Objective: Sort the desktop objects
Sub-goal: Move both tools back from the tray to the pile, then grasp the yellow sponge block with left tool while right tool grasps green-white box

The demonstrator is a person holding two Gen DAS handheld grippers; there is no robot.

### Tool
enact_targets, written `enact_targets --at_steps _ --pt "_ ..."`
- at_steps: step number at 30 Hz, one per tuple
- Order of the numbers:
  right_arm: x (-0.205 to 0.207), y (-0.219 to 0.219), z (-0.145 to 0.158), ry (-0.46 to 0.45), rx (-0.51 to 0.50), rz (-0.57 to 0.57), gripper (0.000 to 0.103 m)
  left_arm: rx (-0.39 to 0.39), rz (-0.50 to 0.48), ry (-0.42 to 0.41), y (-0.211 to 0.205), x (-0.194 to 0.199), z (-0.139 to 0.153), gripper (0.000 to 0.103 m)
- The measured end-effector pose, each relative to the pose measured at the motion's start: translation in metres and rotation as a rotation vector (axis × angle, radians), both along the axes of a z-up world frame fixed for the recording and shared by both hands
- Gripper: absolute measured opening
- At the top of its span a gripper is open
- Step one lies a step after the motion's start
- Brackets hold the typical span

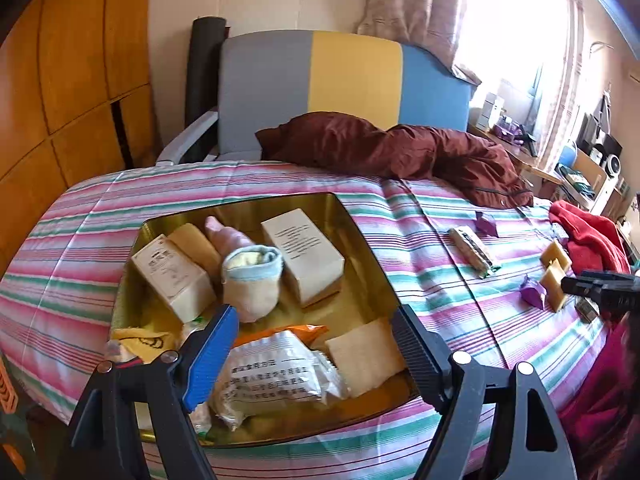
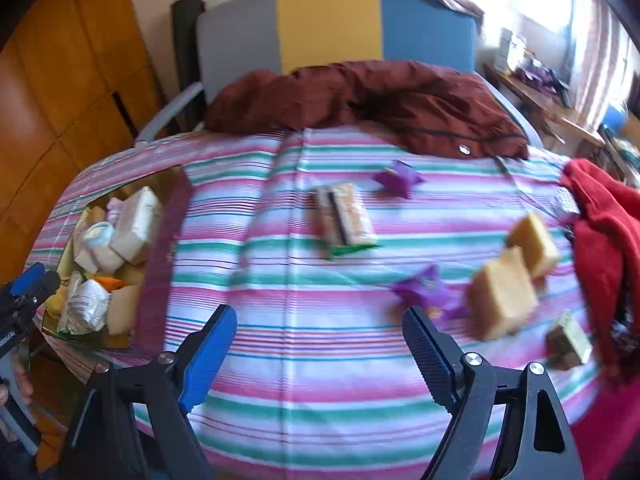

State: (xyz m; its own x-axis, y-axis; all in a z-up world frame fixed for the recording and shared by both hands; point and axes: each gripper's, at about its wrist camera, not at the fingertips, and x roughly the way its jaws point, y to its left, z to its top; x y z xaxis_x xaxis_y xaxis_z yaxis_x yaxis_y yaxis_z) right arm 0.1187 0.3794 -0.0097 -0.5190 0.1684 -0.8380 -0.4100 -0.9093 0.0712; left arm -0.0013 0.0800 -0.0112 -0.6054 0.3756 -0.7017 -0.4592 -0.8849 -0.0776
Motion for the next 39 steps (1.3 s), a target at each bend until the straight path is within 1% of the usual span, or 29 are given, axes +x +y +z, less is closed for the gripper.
enact_targets --at_steps 3,6,7,9,11,14,17,21,23,25,26,28,29,30,32,34,35,36,39 --pt "0.013 0.033 0.009 -0.061 0.034 -0.018 0.085 -0.004 -0.022 -0.006 0.006 0.002 -0.001 0.081" --pt "0.029 0.078 0.012 -0.127 0.002 -0.08 0.086 -0.008 -0.042 -0.005 0.013 0.004 -0.003 0.081" --pt "0.035 0.097 0.012 -0.153 -0.002 -0.117 0.088 -0.008 -0.052 -0.006 0.016 0.005 -0.003 0.081" --pt "0.048 0.129 0.007 -0.205 -0.012 -0.181 0.089 -0.015 -0.071 -0.007 0.022 0.007 -0.004 0.081" --pt "0.056 0.159 -0.003 -0.287 -0.014 -0.215 0.091 -0.021 -0.089 -0.011 0.027 0.008 -0.005 0.081" --pt "0.063 0.187 -0.019 -0.413 0.016 -0.213 0.09 -0.025 -0.111 -0.014 0.034 0.011 -0.006 0.081" --pt "0.064 0.207 -0.036 -0.502 0.0 -0.19 0.09 -0.038 -0.134 -0.018 0.043 0.014 -0.008 0.081" --pt "0.061 0.22 -0.057 -0.59 -0.011 -0.153 0.09 -0.047 -0.185 -0.026 0.059 0.017 -0.009 0.081" --pt "0.059 0.219 -0.068 -0.626 -0.014 -0.122 0.086 -0.053 -0.209 -0.028 0.066 0.019 -0.01 0.081" --pt "0.058 0.22 -0.078 -0.668 -0.006 -0.1 0.076 -0.059 -0.239 -0.034 0.077 0.02 -0.011 0.081" --pt "0.057 0.22 -0.082 -0.687 0.003 -0.089 0.073 -0.062 -0.248 -0.035 0.08 0.019 -0.011 0.081" --pt "0.057 0.219 -0.089 -0.716 0.012 -0.065 0.059 -0.071 -0.28 -0.034 0.091 0.02 -0.011 0.081" --pt "0.057 0.219 -0.092 -0.728 0.017 -0.056 0.055 -0.074 -0.296 -0.03 0.097 0.022 -0.01 0.081" --pt "0.057 0.219 -0.095 -0.734 0.015 -0.048 0.049 -0.076 -0.325 -0.028 0.106 0.024 -0.009 0.081" --pt "0.057 0.217 -0.095 -0.733 0.033 -0.03 0.047 -0.069 -0.38 -0.032 0.122 0.027 -0.007 0.081" --pt "0.057 0.215 -0.094 -0.726 0.06 -0.015 0.037 -0.063 -0.433 -0.038 0.139 0.031 -0.006 0.081" --pt "0.058 0.214 -0.092 -0.715 0.071 -0.014 0.035 -0.056 -0.475 -0.042 0.15 0.034 -0.005 0.081" --pt "0.059 0.215 -0.09 -0.69 0.063 -0.016 0.033 -0.051 -0.506 -0.046 0.159 0.036 -0.005 0.081" --pt "0.065 0.217 -0.082 -0.622 0.041 -0.032 0.024 -0.029 -0.62 -0.05 0.19 0.044 -0.003 0.081"
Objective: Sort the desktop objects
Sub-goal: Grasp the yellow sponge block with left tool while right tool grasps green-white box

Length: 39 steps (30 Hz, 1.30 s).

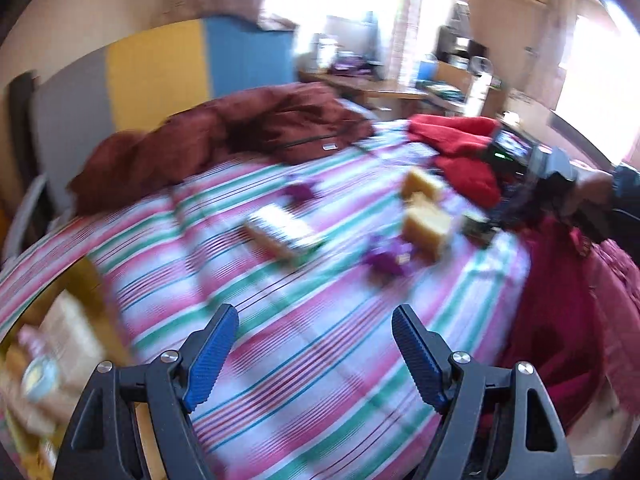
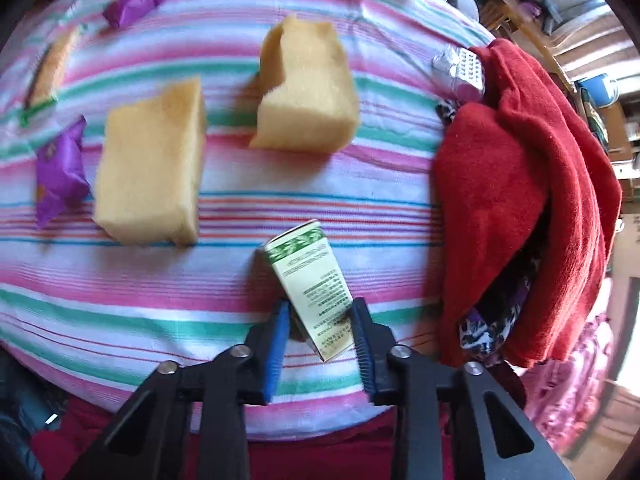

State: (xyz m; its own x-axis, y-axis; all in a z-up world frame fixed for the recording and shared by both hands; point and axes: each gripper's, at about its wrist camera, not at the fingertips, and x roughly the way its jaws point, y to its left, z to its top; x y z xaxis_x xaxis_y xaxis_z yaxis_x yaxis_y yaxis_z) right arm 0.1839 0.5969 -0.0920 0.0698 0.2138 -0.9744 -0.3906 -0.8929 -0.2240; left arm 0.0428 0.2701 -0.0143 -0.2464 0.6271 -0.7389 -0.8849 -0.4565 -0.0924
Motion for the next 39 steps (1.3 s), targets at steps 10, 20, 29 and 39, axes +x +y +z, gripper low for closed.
enact_targets --at_steps 10,20,29,39 --pt "0.007 0.0 0.007 0.066 -0.029 -0.004 0.016 -0.041 -0.315 0.032 0.113 0.029 -0.017 0.081" --pt "0.013 0.002 0.01 0.105 -0.088 -0.029 0.029 -0.135 -0.489 0.023 0.199 0.037 -0.049 0.081" --pt "0.006 -0.017 0.011 0.082 -0.073 -0.011 0.036 -0.179 -0.558 0.03 0.239 0.034 -0.077 0.081" --pt "0.012 -0.015 0.011 0.066 -0.079 -0.097 0.049 -0.141 -0.545 -0.013 0.241 0.03 -0.085 0.064"
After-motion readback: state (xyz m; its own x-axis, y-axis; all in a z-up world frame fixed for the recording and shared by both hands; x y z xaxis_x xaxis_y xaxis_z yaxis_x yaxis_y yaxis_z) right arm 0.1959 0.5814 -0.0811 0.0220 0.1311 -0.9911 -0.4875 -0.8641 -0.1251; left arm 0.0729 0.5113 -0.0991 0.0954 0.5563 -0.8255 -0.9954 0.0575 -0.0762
